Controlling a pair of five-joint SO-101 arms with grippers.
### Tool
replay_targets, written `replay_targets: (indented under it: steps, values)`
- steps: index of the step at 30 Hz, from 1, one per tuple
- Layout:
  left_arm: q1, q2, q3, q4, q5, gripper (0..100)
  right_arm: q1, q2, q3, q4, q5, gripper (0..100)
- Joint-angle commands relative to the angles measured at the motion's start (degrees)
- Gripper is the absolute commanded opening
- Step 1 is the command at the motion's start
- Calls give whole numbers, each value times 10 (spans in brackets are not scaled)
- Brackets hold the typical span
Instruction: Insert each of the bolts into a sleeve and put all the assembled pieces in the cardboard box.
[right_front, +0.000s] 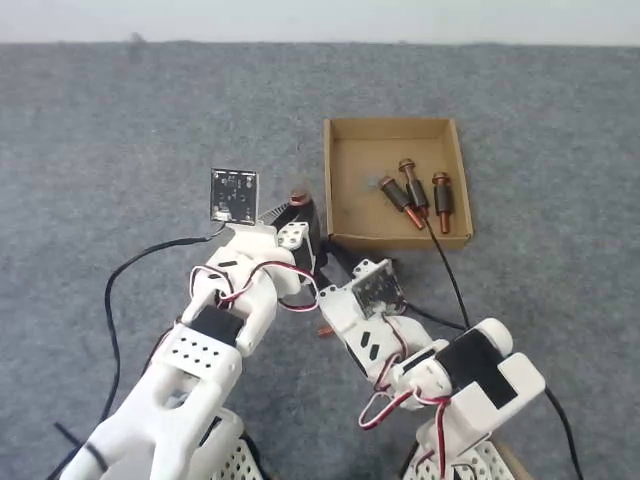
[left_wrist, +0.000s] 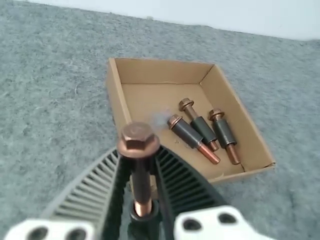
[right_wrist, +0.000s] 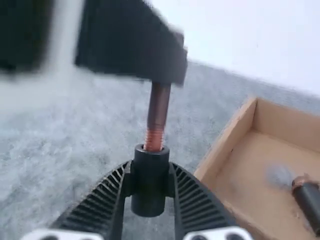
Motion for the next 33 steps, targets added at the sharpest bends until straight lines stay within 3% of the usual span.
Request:
replay_targets:
  steps: [1, 22, 29, 33]
  values:
    - [0, -21, -7, -11, 1, 12, 20, -24, 7, -58, 14, 6]
    - [26, -21, 51, -26, -1, 15, 53, -25, -6, -64, 10, 6]
    - [26, -25, 61, -11, 2, 216, 53, -22, -5, -64, 10, 6]
    - [21, -26, 61, -11, 3, 242, 53, -21, -5, -61, 10, 6]
